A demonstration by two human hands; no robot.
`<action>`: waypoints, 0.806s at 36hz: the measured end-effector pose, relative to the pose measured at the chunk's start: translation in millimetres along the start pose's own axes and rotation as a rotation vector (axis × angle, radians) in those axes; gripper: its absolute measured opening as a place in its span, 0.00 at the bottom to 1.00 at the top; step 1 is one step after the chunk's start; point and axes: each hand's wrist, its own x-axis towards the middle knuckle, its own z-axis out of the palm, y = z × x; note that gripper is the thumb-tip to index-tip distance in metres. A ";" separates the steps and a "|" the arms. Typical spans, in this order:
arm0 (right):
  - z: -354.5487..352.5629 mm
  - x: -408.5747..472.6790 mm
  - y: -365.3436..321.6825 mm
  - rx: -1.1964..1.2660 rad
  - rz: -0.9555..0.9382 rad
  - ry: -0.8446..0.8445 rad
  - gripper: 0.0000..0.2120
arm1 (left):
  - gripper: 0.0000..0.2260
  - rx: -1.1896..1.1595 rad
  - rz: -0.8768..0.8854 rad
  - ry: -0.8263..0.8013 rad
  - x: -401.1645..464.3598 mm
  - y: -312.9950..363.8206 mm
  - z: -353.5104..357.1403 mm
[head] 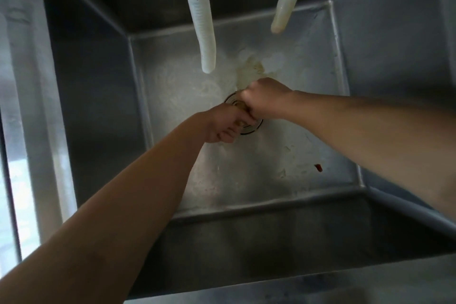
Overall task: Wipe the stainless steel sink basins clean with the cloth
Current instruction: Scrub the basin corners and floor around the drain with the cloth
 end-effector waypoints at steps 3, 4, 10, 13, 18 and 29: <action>1.9 -0.9 0.5 -0.052 -0.041 0.018 0.07 | 0.20 -0.147 -0.037 -0.145 -2.8 -4.7 2.6; 1.6 -1.5 0.3 -0.066 -0.053 0.025 0.08 | 0.19 -0.191 -0.039 -0.190 -3.8 -5.6 3.5; -6.0 -1.9 1.1 -0.110 -0.092 0.045 0.08 | 0.18 -0.367 -0.014 -0.310 -8.7 -7.7 2.8; -10.3 -0.6 1.8 -0.122 -0.069 0.061 0.07 | 0.17 -0.390 0.011 -0.261 -9.2 -4.4 1.8; -6.0 -9.3 15.3 0.168 0.218 0.120 0.07 | 0.08 -0.348 0.184 0.092 -6.2 -2.3 8.6; 17.7 -68.6 6.3 1.154 0.350 -0.039 0.07 | 0.12 -0.473 0.197 0.206 -13.1 -14.1 21.6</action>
